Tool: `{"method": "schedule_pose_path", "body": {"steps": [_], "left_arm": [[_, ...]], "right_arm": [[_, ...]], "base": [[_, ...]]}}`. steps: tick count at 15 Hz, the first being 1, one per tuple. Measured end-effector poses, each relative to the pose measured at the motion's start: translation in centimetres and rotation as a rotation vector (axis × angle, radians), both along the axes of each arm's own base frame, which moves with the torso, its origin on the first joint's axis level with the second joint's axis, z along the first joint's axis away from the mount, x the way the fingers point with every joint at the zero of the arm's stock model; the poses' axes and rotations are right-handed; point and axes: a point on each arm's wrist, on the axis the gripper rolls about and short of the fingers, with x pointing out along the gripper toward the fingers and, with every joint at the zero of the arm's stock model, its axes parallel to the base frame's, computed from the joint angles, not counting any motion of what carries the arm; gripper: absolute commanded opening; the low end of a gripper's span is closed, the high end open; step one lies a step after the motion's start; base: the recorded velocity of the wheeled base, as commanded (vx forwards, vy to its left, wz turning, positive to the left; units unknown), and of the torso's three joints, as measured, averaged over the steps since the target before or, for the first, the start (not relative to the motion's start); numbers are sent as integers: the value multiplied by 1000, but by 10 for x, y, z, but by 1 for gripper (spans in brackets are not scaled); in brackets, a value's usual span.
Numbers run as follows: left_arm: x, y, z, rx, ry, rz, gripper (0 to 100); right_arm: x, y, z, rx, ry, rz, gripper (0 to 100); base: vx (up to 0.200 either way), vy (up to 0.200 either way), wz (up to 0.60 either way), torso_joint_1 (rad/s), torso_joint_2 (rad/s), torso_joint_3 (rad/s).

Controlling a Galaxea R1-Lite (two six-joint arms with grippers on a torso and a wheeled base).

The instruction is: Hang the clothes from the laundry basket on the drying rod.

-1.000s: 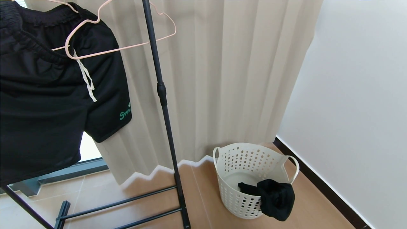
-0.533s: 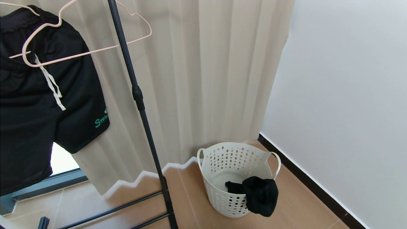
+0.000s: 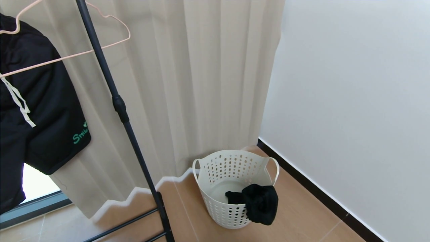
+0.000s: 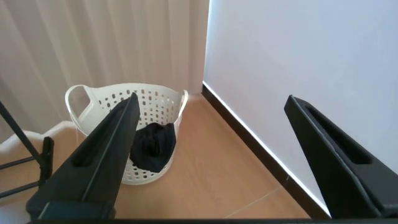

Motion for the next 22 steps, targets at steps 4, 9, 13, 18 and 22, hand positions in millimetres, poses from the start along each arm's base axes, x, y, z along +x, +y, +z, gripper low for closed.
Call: {"method": "schedule_pose_path", "body": {"steps": [4,9,13,18,22], "left_arm": [[0,0,0,0,-1,0,100],[0,0,0,0,-1,-1,100],[0,0,1,0,-2,-1,100],[0,0,1,0,-2,-1,100],[0,0,1,0,-2,-1,100]], "right_arm": [[0,0,0,0,0,-1,100],[0,0,0,0,0,-2,100],[0,0,0,0,0,-1,100],[0,0,0,0,0,-1,100],[0,0,0,0,0,-1,100]], "base": [[0,0,0,-3,29,13],[0,0,0,-3,227,43],[0,0,0,4,24,-173],[0,0,0,3,3,-199],[0,0,0,1,2,-198]]}}
